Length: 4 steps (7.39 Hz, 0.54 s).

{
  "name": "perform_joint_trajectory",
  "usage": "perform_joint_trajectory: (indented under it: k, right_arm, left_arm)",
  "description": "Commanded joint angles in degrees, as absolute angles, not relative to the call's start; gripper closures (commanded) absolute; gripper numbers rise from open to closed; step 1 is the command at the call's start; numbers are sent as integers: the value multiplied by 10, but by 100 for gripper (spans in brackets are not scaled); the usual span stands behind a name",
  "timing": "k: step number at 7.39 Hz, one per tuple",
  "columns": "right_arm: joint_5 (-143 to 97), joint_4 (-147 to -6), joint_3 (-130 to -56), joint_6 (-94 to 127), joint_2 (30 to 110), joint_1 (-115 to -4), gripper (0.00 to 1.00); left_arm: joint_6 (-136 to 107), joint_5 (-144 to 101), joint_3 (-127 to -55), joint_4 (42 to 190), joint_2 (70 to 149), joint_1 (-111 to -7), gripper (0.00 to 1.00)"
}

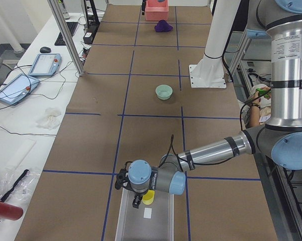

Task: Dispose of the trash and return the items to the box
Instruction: 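Lower the right gripper onto the purple cloth while the left arm reaches for the bowl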

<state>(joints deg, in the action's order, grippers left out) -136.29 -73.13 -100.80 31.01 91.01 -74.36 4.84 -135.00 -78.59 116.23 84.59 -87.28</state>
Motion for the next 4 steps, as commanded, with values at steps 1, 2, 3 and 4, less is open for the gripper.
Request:
perform_joint_trajectory:
  k: [1,2,3,4]
  right_arm:
    - [-1361,-731,-1029,346,949,-711,0]
    - [-1349,-731,-1031,394,962,-685,0]
    - [-1337,-731,-1038,400,996,-671,0]
    - [-1336,-731,-1050,401,1022,-658,0]
  left_arm:
    - [9,-1349,-945,1005,865,-898,0]
    - [-60,-1348,-1009,977,873,-898,0]
    - [-71,-1353,-1038,977,873,-889,0]
    - [-96,-1355,-1061,979,874,-862,0]
